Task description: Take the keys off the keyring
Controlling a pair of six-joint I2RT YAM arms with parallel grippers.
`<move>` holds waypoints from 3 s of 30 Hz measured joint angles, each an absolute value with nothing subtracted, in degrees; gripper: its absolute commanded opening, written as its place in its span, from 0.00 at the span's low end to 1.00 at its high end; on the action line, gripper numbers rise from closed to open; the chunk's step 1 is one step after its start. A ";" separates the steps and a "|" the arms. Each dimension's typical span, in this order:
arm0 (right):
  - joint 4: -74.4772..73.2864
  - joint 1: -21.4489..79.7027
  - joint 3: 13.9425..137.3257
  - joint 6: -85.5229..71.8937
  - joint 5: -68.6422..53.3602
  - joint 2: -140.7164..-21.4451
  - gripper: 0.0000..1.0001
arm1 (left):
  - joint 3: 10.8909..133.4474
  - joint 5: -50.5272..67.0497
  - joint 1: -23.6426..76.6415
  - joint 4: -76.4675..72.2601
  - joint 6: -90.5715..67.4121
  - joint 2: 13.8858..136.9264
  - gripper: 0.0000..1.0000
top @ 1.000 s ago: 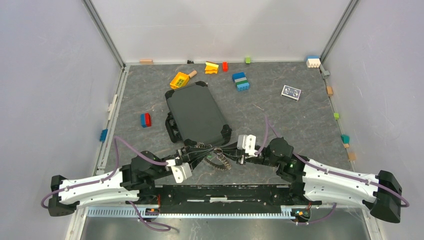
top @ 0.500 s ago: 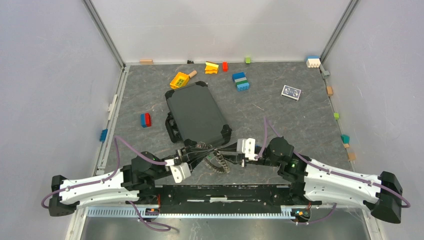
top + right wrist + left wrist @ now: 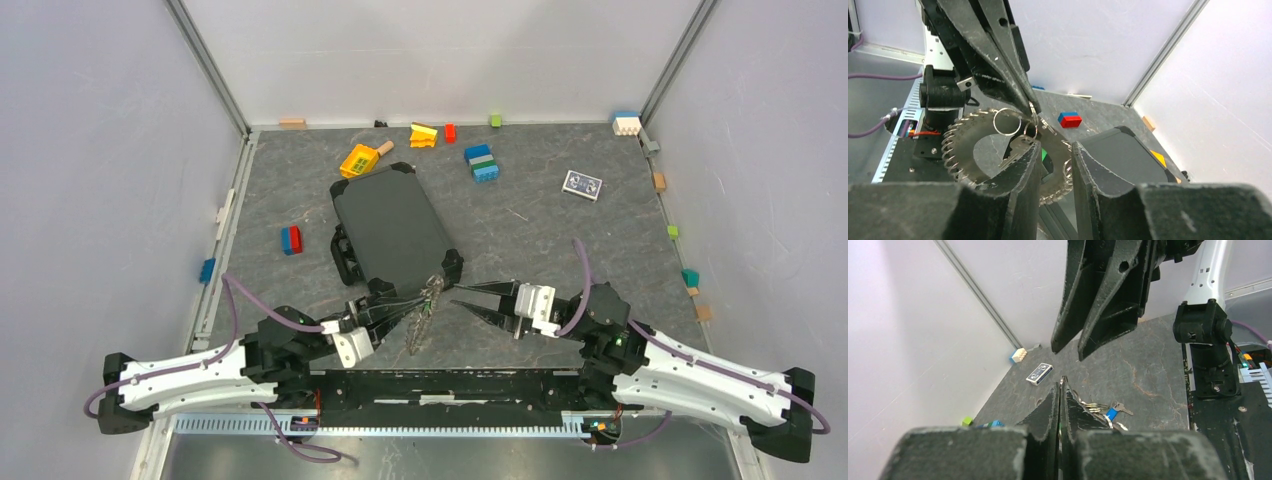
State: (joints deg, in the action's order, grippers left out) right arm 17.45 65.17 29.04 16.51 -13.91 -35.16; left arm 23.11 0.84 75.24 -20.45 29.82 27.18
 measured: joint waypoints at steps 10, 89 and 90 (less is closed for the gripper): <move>24.01 65.17 28.51 13.61 -18.39 -38.41 0.33 | 22.22 3.88 75.24 -23.03 28.53 27.22 0.02; -25.82 65.25 60.38 28.08 -10.46 -52.18 0.00 | 41.04 -3.27 75.24 0.69 27.24 32.67 0.61; -27.57 65.25 61.91 28.47 -9.89 -53.01 0.00 | 42.26 -4.14 75.24 1.98 27.24 33.80 0.62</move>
